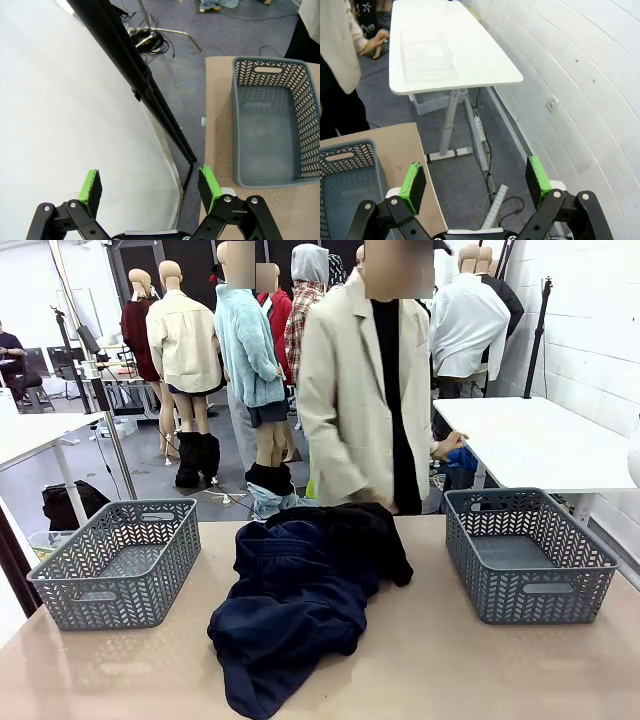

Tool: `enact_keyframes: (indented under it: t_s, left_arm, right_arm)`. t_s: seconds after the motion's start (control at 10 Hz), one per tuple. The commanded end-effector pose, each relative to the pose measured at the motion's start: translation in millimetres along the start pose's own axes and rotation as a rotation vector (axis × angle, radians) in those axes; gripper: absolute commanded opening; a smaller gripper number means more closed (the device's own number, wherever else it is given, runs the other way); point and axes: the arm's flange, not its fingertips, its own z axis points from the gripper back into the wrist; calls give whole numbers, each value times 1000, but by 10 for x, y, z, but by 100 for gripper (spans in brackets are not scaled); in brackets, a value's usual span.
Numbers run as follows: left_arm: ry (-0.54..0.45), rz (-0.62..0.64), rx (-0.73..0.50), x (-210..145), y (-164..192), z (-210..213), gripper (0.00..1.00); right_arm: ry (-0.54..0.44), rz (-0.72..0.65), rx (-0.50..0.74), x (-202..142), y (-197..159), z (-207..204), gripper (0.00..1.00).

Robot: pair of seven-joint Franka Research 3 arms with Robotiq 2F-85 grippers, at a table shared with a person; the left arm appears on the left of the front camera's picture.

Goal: Sort the tops and bottoms.
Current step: Lift clothes from the center of the table with your left hand.

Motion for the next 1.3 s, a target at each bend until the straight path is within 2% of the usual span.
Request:
enact_keyframes:
  t_s: [0.0,0.7,1.1,1.2]
  left_arm:
    - [-6,-4,9,-1,9,4,100]
    - [0,0,0,0,0,0,100]
    - [-181,-339,-227,522,-982,294,100]
    - [-214,-400,-339,613,-1257,330,100]
  right_arm:
    - [-5,2,-4,6,-11,4,100]
    - [-5,2,-4,6,-11,4,100]
    - [-5,2,-4,6,-11,4,100]
    - [-5,2,-4,6,-11,4,100]
